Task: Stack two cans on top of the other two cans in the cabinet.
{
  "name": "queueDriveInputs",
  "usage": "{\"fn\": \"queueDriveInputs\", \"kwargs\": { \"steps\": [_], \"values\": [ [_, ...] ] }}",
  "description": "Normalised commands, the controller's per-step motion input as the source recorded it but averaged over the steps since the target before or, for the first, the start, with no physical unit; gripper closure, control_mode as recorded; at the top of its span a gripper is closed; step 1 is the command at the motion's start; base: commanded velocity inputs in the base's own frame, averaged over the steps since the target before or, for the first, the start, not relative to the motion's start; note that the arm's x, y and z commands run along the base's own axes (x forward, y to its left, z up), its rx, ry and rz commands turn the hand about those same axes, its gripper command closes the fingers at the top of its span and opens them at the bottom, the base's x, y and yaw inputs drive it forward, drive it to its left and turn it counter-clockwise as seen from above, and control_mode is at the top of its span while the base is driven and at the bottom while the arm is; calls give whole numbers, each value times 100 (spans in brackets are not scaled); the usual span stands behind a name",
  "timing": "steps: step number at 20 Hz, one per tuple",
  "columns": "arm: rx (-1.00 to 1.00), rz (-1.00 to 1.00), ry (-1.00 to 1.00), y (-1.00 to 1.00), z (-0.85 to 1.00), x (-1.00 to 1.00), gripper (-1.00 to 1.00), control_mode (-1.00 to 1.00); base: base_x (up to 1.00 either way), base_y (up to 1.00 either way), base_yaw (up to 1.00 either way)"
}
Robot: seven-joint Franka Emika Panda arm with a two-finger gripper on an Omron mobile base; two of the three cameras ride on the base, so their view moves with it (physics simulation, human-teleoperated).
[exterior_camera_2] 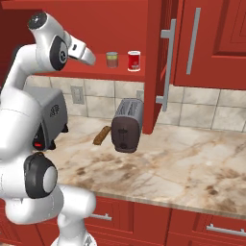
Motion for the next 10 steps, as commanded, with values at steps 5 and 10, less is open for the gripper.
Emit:
{"fn": "queueDriveInputs", "kwargs": {
  "steps": [5,10],
  "values": [
    [10,-1,0,-31,-1,0,-100,-100,0,0,0],
    [4,0,-4,-32,-15,1,-100,-100,0,0,0]
  ]
}}
